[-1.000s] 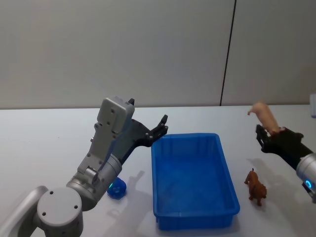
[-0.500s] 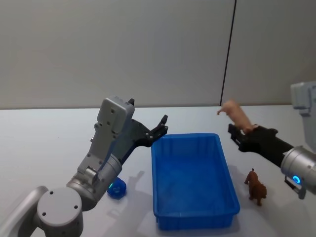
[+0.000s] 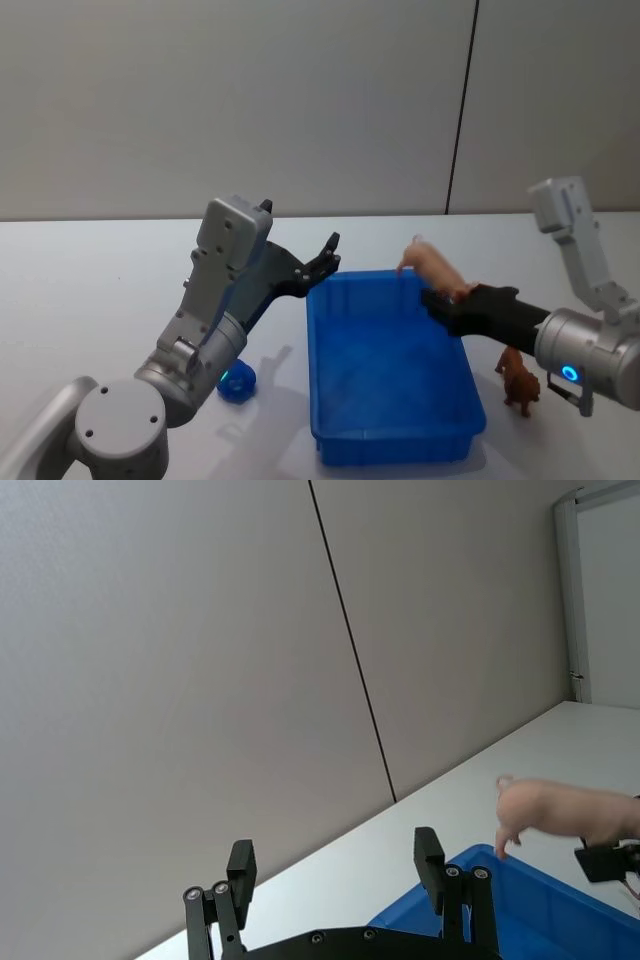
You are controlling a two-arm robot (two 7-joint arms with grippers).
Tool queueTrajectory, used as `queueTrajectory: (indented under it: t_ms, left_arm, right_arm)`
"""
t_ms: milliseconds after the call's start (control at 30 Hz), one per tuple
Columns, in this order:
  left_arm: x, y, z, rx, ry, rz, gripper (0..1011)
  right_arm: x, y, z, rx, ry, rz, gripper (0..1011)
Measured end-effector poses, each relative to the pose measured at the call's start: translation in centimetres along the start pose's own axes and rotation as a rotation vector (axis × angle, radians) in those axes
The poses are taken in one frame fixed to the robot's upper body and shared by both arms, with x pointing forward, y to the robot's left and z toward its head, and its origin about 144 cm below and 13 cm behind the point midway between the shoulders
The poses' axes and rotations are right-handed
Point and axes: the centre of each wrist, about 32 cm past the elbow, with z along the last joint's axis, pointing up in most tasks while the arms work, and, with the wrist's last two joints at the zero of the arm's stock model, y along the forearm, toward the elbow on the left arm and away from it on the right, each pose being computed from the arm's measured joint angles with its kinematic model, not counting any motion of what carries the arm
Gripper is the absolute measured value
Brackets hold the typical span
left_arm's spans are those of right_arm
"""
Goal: Pick up the two dolls from the table and place them into the box.
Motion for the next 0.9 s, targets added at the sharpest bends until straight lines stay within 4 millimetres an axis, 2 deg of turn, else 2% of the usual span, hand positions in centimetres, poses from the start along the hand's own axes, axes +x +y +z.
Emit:
queueTrajectory:
  t_ms: [200,267,333,367,400,633,767,900]
  left_arm:
    - [0.0,0.0,0.0,0.0,0.0,0.0,1001]
    - [0.0,0.0,0.0,0.0,0.0,0.0,1001]
    - [0.0,0.0,0.0,0.0,0.0,0.0,1001]
    - [0.0,0.0,0.0,0.0,0.0,0.0,1001]
    - [0.0,0.0,0.0,0.0,0.0,0.0,1001]
    - [0.0,0.0,0.0,0.0,0.0,0.0,1001]
    - [0.0,0.0,0.0,0.0,0.0,0.0,1001]
    - [0.0,0.0,0.0,0.0,0.0,0.0,1001]
  right_arm:
    - [-0.32,0.47,0.04,-0.037,-0.002,0.014,504]
    - [-0.38,0.56,0.05,-0.044,-0.002,0.017,603]
    - [-0.46,0.66,0.07,-0.053,-0.002,0.02,642]
    - [-0.52,0.73,0.07,-0.059,-0.002,0.022,705]
    - [-0.52,0.73,0.07,-0.059,-0.002,0.022,705]
    - [-0.66,0.93,0.11,-0.074,-0.003,0.028,903]
    - [-0.63,0.89,0.16,-0.069,-0.003,0.027,995]
    - [-0.38,0.51,0.46,-0.042,-0.003,0.013,1001]
